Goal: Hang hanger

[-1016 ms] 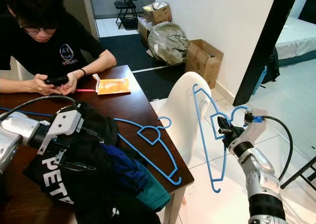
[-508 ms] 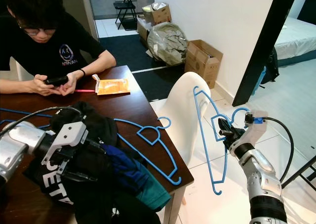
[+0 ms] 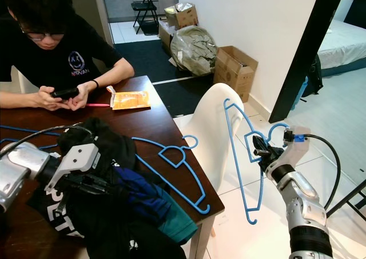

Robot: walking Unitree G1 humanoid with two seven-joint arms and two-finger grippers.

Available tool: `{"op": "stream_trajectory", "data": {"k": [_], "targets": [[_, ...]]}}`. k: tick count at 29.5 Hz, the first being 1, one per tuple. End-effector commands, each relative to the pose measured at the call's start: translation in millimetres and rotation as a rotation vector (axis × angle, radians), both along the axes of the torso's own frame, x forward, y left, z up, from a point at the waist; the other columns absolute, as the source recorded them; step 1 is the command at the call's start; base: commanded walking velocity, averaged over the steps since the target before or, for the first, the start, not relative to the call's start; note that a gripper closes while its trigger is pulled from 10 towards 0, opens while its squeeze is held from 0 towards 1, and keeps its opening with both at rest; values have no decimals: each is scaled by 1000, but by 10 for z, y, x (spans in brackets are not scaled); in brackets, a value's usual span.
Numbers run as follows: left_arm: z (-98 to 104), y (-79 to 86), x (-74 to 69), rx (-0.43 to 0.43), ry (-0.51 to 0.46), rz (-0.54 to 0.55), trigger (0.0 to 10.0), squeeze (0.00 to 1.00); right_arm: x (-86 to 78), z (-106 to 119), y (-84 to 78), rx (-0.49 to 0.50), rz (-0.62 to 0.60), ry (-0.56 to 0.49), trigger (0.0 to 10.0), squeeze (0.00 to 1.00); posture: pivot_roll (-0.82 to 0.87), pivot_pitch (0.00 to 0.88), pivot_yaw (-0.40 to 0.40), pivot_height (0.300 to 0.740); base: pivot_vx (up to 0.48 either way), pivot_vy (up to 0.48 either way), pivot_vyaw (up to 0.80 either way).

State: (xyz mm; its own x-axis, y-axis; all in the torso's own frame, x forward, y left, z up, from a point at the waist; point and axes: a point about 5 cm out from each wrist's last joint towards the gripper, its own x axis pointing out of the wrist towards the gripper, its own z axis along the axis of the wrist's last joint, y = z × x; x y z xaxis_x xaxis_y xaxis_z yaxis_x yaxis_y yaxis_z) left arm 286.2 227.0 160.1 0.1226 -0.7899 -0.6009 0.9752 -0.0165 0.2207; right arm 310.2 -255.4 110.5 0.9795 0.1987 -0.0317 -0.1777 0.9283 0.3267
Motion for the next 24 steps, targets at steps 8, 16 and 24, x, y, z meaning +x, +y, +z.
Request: {"op": "stream_trajectory", "data": {"k": [8,16,24], "targets": [[935,-196,3,-212,-349,-38,0,0,44,5,18,3,-1,1,10000,0,-27,0,-39,740,0,0,0],[1826,-320,-183,-183,-741,-149,0,0,100,40,47,88,18,-33,10000,0,10,0,-34,740,0,0,0],[2278,-270,-264,-141,-969,-140,0,0,110,119,21,255,28,-100,10000,0,27,0,-16,740,0,0,0]]}}
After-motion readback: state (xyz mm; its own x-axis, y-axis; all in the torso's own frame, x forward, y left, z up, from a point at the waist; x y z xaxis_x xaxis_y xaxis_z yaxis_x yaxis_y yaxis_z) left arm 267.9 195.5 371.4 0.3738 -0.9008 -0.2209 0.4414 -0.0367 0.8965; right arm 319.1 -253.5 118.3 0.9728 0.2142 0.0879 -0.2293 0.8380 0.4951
